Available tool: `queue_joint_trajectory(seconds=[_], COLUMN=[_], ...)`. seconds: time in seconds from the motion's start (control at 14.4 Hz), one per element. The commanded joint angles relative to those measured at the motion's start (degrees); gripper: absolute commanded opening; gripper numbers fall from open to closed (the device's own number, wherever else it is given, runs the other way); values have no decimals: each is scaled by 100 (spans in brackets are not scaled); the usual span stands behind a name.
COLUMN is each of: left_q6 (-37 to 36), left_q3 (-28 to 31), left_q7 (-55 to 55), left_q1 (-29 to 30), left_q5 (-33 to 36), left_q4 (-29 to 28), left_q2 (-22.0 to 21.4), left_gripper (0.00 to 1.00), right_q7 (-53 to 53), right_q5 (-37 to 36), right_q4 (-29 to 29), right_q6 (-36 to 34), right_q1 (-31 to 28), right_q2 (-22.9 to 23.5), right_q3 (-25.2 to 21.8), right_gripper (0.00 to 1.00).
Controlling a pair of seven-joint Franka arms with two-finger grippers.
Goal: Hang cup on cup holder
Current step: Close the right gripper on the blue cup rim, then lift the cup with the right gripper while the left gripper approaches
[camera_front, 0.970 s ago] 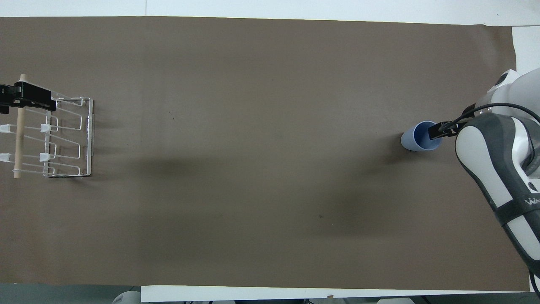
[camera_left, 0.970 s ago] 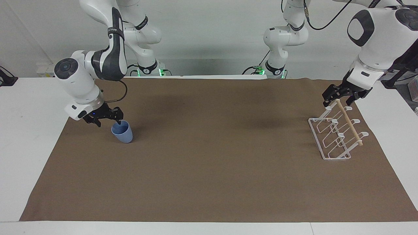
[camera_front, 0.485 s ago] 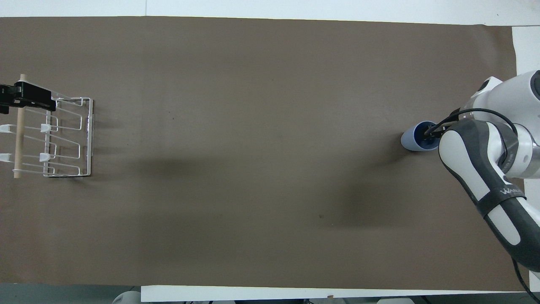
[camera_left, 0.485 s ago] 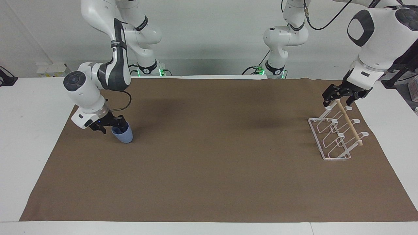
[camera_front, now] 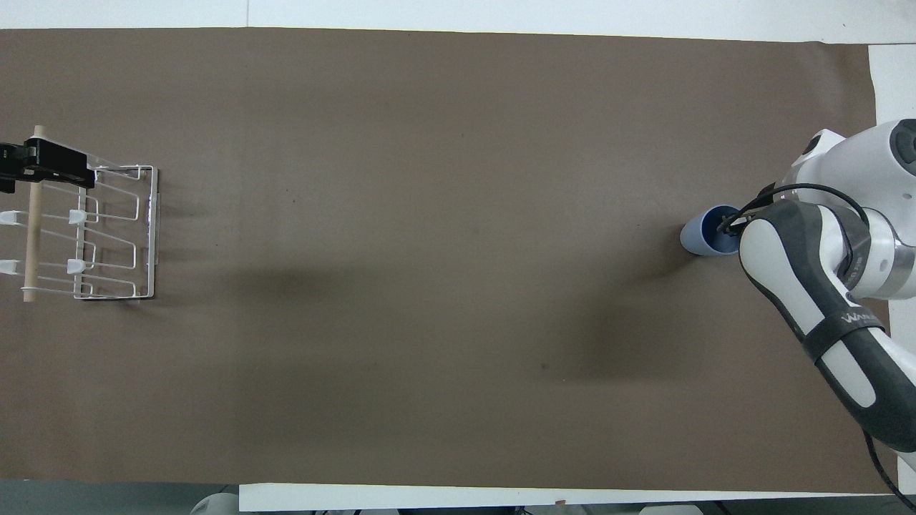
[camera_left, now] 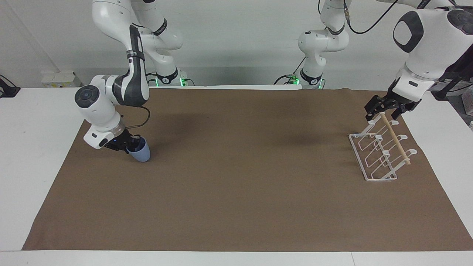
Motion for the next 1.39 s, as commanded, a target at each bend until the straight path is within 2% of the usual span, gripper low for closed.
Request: queue_joint_trajectory(seconds=[0.0,0.14,0.21,0.42,0.55,0.69,1.04,1.18,1.32], left_q6=[60,60,60,60,60,52,-98,-80,-37], left_q3=[24,24,24,24,24,15,15,-28,-29], left_q7=[-2,-2,-2,-2,-2,-2,-115,-1041,-2455], left_q1=[7,7,7,7,7,7,-11,-81,-404], left_q5=[-65,-65,-65,-65,-65,-65,-65,-144,-643], left_q4=[-186,-178,-186,-186,-186,-178,-265,-274,-519], left_q2=[-166,-166,-166,-166,-166,-166,-228,-228,-359], left_gripper=[100,100,100,100,100,100,100,100,100], right_q7=[-390,-444,-427,-348,-24,310,961,1478,1752], right_q5=[30,74,152,1431,2328,3051,4220,4895,5170], right_q4=[582,891,1101,1725,1806,1771,1517,1525,1516], right_q6=[-519,-1073,-1476,-2444,-2762,-2913,-2931,-2861,-2913], right_q1=[-33,-24,-32,2,29,204,616,723,864], right_q2=[136,67,-38,-101,-118,-154,-250,-259,-268], right_q3=[72,247,518,836,863,863,881,890,890], right_gripper=[0,0,0,0,0,0,0,0,0])
